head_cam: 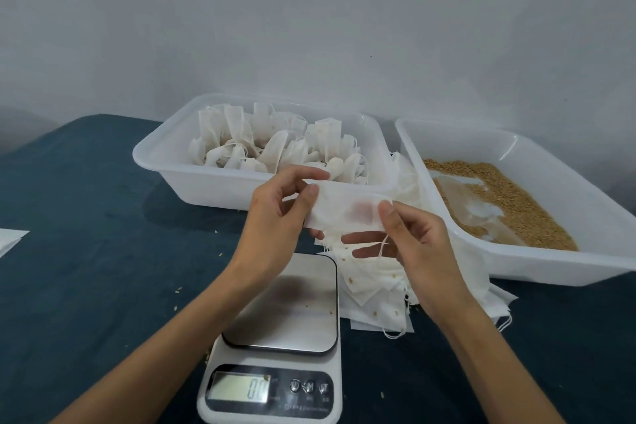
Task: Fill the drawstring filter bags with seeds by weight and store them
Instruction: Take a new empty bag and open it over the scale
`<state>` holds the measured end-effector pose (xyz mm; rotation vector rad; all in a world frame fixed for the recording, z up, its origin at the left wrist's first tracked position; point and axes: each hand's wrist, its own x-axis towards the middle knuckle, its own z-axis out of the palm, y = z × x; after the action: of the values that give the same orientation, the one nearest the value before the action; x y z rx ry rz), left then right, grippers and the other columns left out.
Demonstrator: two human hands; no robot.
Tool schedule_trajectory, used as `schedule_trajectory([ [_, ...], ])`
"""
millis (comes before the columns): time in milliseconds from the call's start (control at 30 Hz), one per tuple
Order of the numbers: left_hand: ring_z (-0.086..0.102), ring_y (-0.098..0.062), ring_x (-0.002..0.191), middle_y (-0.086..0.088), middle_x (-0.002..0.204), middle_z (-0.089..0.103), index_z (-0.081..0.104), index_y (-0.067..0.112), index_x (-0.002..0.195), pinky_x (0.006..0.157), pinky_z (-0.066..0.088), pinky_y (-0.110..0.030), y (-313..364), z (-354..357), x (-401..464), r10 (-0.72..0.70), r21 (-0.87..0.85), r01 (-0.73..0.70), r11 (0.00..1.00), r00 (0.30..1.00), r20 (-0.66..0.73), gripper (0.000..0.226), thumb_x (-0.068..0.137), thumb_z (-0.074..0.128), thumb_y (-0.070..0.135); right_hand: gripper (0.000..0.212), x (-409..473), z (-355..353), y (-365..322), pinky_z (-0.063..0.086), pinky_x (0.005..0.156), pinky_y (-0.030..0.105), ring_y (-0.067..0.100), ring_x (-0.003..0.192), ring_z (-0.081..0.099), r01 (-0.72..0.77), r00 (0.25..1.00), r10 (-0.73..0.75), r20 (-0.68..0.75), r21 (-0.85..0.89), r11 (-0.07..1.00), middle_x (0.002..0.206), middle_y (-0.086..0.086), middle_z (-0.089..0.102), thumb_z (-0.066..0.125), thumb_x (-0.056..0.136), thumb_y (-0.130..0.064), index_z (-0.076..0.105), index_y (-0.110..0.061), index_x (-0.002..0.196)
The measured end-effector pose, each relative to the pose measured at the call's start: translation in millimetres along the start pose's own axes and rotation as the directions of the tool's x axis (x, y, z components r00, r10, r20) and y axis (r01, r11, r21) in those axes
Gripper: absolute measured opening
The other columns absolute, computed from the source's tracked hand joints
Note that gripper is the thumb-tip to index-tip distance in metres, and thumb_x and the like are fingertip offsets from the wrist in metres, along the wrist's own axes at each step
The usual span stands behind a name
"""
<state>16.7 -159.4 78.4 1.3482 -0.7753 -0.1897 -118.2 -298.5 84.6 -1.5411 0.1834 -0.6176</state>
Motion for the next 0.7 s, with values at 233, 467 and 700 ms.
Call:
schedule_trajectory([
  [233, 0.064, -0.009, 0.071, 0.012, 0.086, 0.065, 0.073, 0.027, 0.101, 0.063, 0.056, -0.021, -5.2, -1.4, 1.0, 0.005, 0.075, -0.002, 0.997, 0.999, -0.035, 0.026, 0.107, 0.055, 0.01, 0.024, 3.3, -7.2, 4.7, 0.062, 0.073, 0.029, 0.029, 0.09, 0.076, 0.031, 0.999, -0.031, -0.006, -0.016, 0.999, 0.105, 0.008, 0.078, 0.068, 0.093, -0.01, 0.074, -0.016, 0.115],
  [467, 0.064, 0.002, 0.082, 0.012, 0.094, 0.074, 0.077, 0.024, 0.098, 0.073, 0.048, -0.012, -4.9, 2.0, 0.3, 0.005, 0.114, -0.001, 0.994, 0.999, -0.034, 0.021, 0.103, 0.062, 0.009, 0.012, 0.9, -0.7, 4.3, 0.061, 0.068, 0.026, 0.026, 0.084, 0.077, 0.077, 0.997, -0.079, -0.019, -0.066, 0.995, 0.094, 0.006, 0.078, 0.068, 0.092, -0.021, 0.079, -0.023, 0.097],
  [700, 0.067, -0.003, 0.074, 0.012, 0.095, 0.075, 0.077, 0.022, 0.099, 0.068, 0.052, -0.015, -2.2, -1.4, 1.8, -0.058, 0.08, 0.063, 0.995, 0.996, -0.066, 0.022, 0.101, 0.064, 0.005, 0.028, -0.4, -2.7, 7.0, 0.058, 0.061, 0.034, 0.022, 0.069, 0.077, 0.122, 0.99, -0.134, -0.043, -0.22, 0.968, 0.08, 0.015, 0.073, 0.064, 0.097, -0.025, 0.073, 0.001, 0.098],
])
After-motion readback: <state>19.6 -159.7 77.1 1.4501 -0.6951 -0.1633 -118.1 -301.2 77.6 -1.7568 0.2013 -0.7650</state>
